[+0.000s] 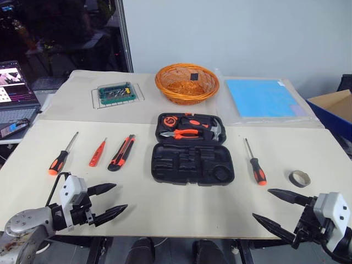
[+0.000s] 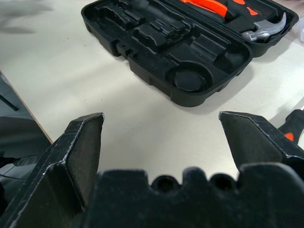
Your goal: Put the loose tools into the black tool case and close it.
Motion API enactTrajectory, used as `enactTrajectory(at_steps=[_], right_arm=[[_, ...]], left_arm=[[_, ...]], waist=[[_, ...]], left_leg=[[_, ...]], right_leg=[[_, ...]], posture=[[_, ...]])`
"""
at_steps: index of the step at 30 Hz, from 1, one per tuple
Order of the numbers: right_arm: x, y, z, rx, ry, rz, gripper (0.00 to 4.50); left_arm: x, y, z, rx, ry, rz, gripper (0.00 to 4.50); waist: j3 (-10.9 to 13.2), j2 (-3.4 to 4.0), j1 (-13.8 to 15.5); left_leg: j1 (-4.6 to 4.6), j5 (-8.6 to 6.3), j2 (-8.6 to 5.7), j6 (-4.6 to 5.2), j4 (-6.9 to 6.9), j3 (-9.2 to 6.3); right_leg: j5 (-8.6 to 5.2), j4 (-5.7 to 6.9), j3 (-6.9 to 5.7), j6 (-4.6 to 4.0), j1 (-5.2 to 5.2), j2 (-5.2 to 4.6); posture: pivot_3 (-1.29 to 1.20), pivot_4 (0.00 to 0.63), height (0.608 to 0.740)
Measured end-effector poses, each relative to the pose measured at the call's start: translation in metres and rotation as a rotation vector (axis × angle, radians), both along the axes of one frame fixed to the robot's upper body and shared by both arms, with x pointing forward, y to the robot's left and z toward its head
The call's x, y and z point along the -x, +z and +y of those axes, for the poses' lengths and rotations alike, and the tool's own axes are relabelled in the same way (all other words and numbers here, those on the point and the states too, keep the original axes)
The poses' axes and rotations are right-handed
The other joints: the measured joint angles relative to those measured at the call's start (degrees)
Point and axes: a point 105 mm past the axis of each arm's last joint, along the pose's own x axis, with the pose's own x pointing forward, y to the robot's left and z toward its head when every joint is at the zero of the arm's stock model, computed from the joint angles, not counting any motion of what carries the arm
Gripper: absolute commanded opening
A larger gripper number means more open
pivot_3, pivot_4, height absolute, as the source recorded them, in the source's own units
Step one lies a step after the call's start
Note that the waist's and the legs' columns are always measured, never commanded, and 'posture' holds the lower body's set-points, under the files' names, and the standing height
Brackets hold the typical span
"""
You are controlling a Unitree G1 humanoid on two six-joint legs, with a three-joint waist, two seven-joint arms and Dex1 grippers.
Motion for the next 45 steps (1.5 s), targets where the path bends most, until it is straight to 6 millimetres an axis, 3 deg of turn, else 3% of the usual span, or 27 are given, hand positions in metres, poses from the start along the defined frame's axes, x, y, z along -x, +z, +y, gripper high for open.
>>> enactTrajectory(at_steps=[4, 8, 11, 15, 18, 22, 25, 26, 32, 34, 37, 39, 40, 41, 43, 45], right_arm=[[-0.012, 0.002, 0.003, -0.01, 0.015, -0.051, 4.47], [-0.037, 0.016, 0.021, -0.08, 0.068, -0.154, 4.47], [-0.056, 0.042, 0.042, -0.147, 0.167, -0.233, 4.47], [-0.052, 0.058, 0.068, -0.16, 0.374, -0.188, 4.47], [-0.05, 0.071, 0.081, -0.165, 0.472, -0.196, 4.47], [-0.052, 0.078, 0.093, -0.159, 0.531, -0.209, 4.47], [-0.054, 0.08, 0.097, -0.159, 0.535, -0.22, 4.5], [-0.054, 0.077, 0.098, -0.156, 0.54, -0.21, 4.5], [-0.054, 0.074, 0.098, -0.161, 0.518, -0.197, 4.5], [-0.053, 0.07, 0.097, -0.162, 0.5, -0.183, 4.5], [-0.054, 0.068, 0.096, -0.16, 0.472, -0.186, 4.5], [-0.054, 0.064, 0.09, -0.169, 0.41, -0.178, 4.5], [-0.054, 0.064, 0.089, -0.17, 0.401, -0.177, 4.5], [-0.054, 0.063, 0.085, -0.171, 0.372, -0.179, 4.5], [-0.051, 0.063, 0.074, -0.165, 0.295, -0.189, 4.5], [-0.048, 0.064, 0.065, -0.152, 0.229, -0.203, 4.5]], left_arm=[[-0.01, 0.005, 0.004, 0.038, 0.102, -0.015, 4.5], [-0.044, 0.025, 0.018, 0.162, 0.375, -0.07, 4.5], [-0.072, 0.036, 0.05, 0.158, 0.635, -0.059, 4.5], [-0.082, 0.036, 0.105, 0.01, 0.862, 0.028, 4.5], [-0.087, 0.047, 0.132, -0.101, 0.929, 0.037, 4.5], [-0.095, 0.045, 0.153, -0.207, 0.966, 0.122, 4.5], [-0.103, 0.028, 0.15, -0.258, 0.917, 0.207, 3.82], [-0.105, 0.023, 0.149, -0.257, 0.91, 0.238, 3.29], [-0.108, 0.024, 0.155, -0.266, 0.9, 0.254, 1.31], [-0.109, 0.025, 0.15, -0.224, 0.869, 0.245, 0.86], [-0.113, 0.039, 0.137, -0.114, 0.794, 0.17, 0.87], [-0.113, 0.074, 0.108, -0.011, 0.612, 0.06, 0.87], [-0.112, 0.079, 0.104, -0.001, 0.586, 0.048, 0.87], [-0.11, 0.094, 0.089, 0.003, 0.488, 0.008, 0.87], [-0.098, 0.122, 0.04, -0.081, 0.19, -0.062, 0.87], [-0.099, 0.127, -0.001, -0.169, -0.024, -0.108, 0.87]], waist=[[0.0, -0.1, -0.1], [0.1, -0.18, 0.0], [0.2, -0.31, 0.0], [0.3, -0.54, -0.1], [0.4, -0.73, 0.0], [0.4, -0.76, 0.5], [0.4, -0.78, 0.7], [0.4, -0.86, 0.7], [0.4, -0.9, 0.7], [0.4, -0.9, 0.7], [0.4, -1.0, 0.7], [0.4, -1.26, 0.9], [0.4, -1.27, 1.0], [0.4, -1.27, 1.1], [0.4, -1.2, 1.5], [0.3, -0.95, 2.0]], left_leg=[[0.0, -0.17, 0.04, 0.06, 0.05, 0.1], [0.01, -0.15, -0.02, 0.1, 0.18, 0.06], [0.05, -0.07, -0.01, 0.23, 0.27, -0.05], [0.05, 0.01, -0.01, 0.36, 0.21, -0.02], [-0.03, -0.01, -0.02, 0.36, 0.16, 0.01], [-0.11, -0.05, -0.09, 0.34, 0.15, 0.06], [-0.26, -0.13, -0.08, 0.2, 0.18, 0.08], [-0.35, -0.11, -0.05, 0.24, 0.19, 0.08], [-0.59, 0.09, -0.05, 0.54, 0.31, 0.14], [-0.59, 0.09, -0.01, 0.55, 0.31, 0.1], [-0.59, 0.09, 0.02, 0.54, 0.42, 0.1], [-0.69, 0.09, 0.01, 0.53, 0.5, 0.06], [-0.7, 0.09, 0.01, 0.53, 0.5, 0.06], [-0.71, 0.09, -0.04, 0.53, 0.52, 0.12], [-0.77, 0.09, -0.11, 0.53, 0.53, 0.13], [-0.76, 0.09, -0.17, 0.53, 0.57, 0.16]], right_leg=[[0.01, 0.03, -0.02, 0.0, 0.05, 0.09], [0.07, 0.24, -0.03, 0.19, 0.28, 0.15], [0.1, 0.33, -0.04, 0.26, 0.36, 0.29], [0.06, 0.34, -0.03, 0.27, 0.32, 0.31], [0.22, 0.28, -0.04, 0.01, 0.27, 0.27], [0.22, 0.26, -0.07, 0.0, 0.19, 0.16], [0.25, 0.3, -0.09, -0.03, 0.06, 0.17], [0.28, 0.36, -0.11, -0.01, -0.07, 0.2], [0.4, 0.95, -0.07, 0.23, -0.57, 0.2], [0.38, 1.03, -0.07, 0.19, -0.59, 0.26], [0.38, 1.11, -0.07, 0.18, -0.59, 0.27], [0.37, 1.12, -0.12, 0.19, -0.57, 0.25], [0.36, 1.12, -0.12, 0.19, -0.57, 0.24], [0.36, 1.09, -0.11, 0.21, -0.57, 0.16], [0.33, 0.99, -0.09, 0.28, -0.52, 0.12], [0.31, 0.98, -0.07, 0.35, -0.43, 0.13]], posture=[[0.0, 0.15, 0.74], [0.0, 0.15, 0.74], [0.0, 0.15, 0.74], [0.0, 0.15, 0.74], [0.0, 0.15, 0.74], [0.0, 0.15, 0.74], [0.0, 0.15, 0.74], [0.0, 0.15, 0.74], [0.0, 0.15, 0.74], [0.0, 0.15, 0.74], [0.0, 0.15, 0.74], [0.0, 0.15, 0.74], [0.0, 0.15, 0.74], [0.0, 0.15, 0.74], [0.0, 0.15, 0.74], [0.0, 0.15, 0.74]])
